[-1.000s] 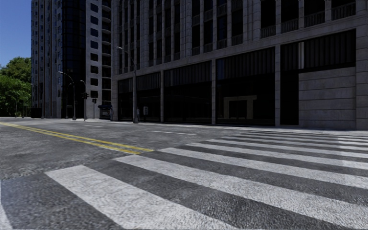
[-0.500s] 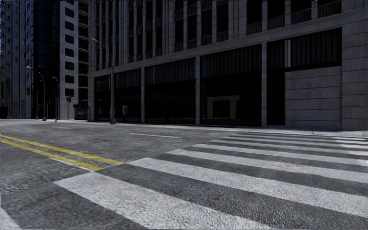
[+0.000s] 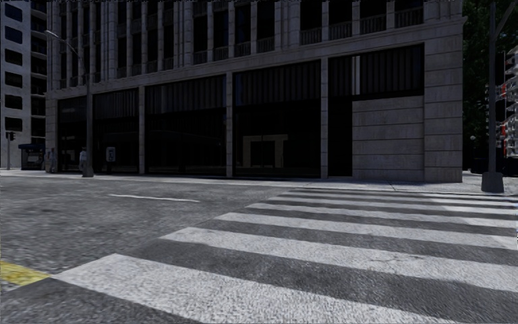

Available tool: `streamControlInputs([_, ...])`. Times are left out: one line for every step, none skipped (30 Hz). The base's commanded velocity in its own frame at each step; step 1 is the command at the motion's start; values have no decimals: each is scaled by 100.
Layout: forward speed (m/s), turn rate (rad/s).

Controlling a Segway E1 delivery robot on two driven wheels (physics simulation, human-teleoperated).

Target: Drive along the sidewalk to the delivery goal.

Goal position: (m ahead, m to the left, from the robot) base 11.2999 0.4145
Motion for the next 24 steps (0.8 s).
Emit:
streamControlInputs([200,-49])
streamControlInputs([200,-49])
streamControlInputs([200,-49])
streamControlInputs([200,-49])
streamControlInputs([200,-49])
streamControlInputs([200,-49])
streamControlInputs([200,-49])
streamControlInputs([200,-49])
streamControlInputs([200,-49])
streamControlInputs([200,-49])
streamControlInputs([200,-49])
streamControlInputs([200,-49])
streamControlInputs([200,-49])
streamControlInputs([200,-49])
streamControlInputs([200,-49])
streamControlInputs([200,-49])
streamControlInputs([200,-49])
streamControlInputs([200,-49])
streamControlInputs([200,-49])
streamControlInputs([200,-49])
streamControlInputs([200,-49])
streamControlInputs([200,-49])
streamControlInputs([200,-49])
streamControlInputs([200,-37])
